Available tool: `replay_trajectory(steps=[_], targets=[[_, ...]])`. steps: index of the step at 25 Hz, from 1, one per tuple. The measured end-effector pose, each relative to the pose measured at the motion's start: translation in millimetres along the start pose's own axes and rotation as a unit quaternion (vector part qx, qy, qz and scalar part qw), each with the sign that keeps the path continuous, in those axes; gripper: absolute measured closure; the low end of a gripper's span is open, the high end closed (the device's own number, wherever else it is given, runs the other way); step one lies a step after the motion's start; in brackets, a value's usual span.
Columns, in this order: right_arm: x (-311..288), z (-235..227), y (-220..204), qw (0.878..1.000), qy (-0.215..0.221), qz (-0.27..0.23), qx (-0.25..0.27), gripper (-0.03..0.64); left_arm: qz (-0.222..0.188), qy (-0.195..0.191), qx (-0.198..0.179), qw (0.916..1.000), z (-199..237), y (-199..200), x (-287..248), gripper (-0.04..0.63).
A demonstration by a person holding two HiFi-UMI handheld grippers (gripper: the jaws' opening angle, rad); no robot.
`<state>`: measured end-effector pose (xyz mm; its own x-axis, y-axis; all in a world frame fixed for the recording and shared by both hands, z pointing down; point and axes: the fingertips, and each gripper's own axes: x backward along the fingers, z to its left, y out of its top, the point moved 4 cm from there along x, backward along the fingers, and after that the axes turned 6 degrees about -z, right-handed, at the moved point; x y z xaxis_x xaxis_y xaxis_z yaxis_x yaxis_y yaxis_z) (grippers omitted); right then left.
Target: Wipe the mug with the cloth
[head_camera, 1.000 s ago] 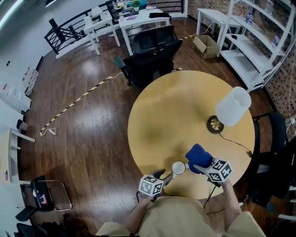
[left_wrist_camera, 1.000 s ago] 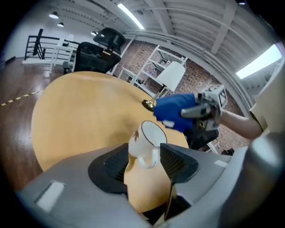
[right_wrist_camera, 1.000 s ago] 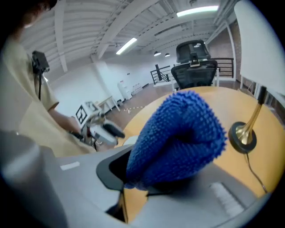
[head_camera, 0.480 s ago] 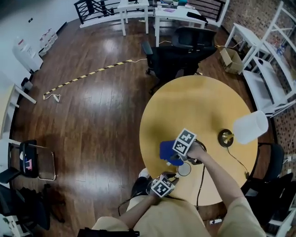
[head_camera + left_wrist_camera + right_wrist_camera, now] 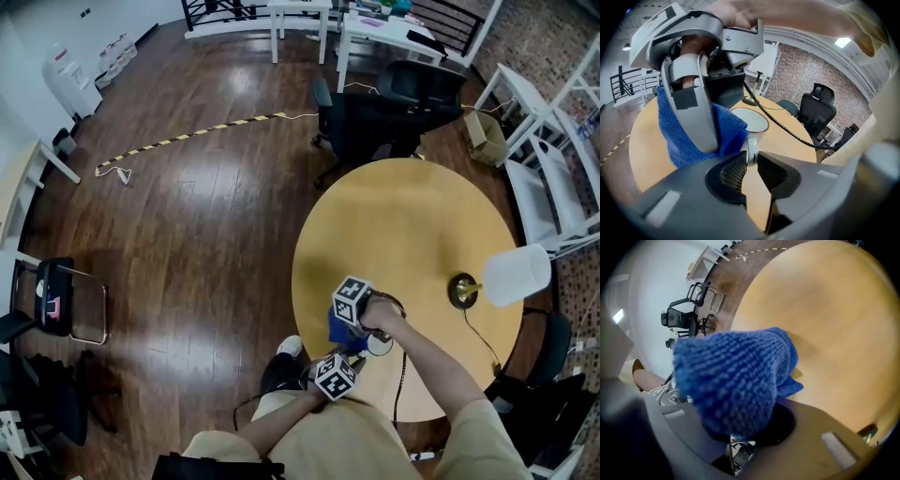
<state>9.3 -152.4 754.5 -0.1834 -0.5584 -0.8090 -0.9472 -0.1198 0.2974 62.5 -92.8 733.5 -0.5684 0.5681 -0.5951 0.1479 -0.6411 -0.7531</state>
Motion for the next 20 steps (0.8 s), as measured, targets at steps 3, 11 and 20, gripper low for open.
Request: replay_trajectory(steps=[3, 11, 20], targets=[[-2, 1, -4, 1.000, -0.019, 0.000, 0.010, 0.555, 0.003, 0.000, -0.004, 1.0000, -2, 1, -1, 0.534], [-9, -2, -9, 0.997, -0.060, -0.011, 0.036, 0.557, 0.004, -0.005, -0.013, 0.9999, -2, 2, -1, 0.532], [12, -53, -22, 0.994, -0.063, -0.086, -0.031, 0.557, 0.015, -0.003, -0.039, 0.9991, -7, 4, -3, 0.543]])
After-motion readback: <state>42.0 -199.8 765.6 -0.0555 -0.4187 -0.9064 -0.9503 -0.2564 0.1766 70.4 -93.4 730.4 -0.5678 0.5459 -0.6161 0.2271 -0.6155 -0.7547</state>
